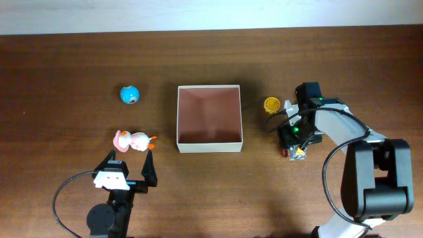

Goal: Pack container
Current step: 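Close the right gripper on the fire truck and lift it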

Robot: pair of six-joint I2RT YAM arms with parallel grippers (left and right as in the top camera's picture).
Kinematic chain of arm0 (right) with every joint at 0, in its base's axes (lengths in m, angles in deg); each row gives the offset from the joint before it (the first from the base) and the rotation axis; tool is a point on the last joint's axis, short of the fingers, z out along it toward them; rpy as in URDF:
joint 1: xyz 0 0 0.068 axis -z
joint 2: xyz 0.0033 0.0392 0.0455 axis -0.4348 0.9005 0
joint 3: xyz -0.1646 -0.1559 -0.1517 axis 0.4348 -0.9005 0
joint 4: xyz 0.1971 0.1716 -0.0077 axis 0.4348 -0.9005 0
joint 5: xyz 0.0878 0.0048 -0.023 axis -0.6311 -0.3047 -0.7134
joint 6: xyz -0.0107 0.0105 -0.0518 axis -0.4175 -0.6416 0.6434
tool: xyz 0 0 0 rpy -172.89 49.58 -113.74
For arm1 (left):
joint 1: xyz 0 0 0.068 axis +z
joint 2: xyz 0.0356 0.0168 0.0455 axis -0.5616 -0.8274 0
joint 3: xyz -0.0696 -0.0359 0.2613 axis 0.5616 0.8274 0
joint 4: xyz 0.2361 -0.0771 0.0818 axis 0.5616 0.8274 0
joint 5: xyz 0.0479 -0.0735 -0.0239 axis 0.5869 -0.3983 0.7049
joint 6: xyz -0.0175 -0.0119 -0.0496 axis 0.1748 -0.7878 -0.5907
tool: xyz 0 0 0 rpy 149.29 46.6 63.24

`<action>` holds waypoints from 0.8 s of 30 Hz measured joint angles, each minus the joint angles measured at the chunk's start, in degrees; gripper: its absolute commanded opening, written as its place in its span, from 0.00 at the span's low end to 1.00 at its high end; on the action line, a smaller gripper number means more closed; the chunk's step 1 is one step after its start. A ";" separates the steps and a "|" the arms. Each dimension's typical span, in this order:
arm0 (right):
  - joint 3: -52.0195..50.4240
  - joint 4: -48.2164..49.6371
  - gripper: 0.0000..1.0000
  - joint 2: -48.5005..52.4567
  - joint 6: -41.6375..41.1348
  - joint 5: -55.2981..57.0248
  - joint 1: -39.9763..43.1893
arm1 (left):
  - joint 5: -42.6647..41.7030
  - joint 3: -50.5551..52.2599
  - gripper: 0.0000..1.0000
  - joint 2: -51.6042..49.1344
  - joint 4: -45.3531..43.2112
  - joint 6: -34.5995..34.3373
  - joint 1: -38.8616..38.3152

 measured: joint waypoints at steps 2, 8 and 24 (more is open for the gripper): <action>0.00 -0.46 0.71 0.00 -0.76 0.11 0.00 | 0.00 0.00 1.00 0.00 0.00 0.00 0.00; 3.21 -6.82 0.70 0.39 -2.01 -1.57 0.00 | 0.02 0.00 1.00 0.00 0.00 0.00 0.00; 14.43 -18.60 0.71 0.68 -2.32 -3.50 0.00 | 0.00 0.00 1.00 0.00 0.00 0.00 0.00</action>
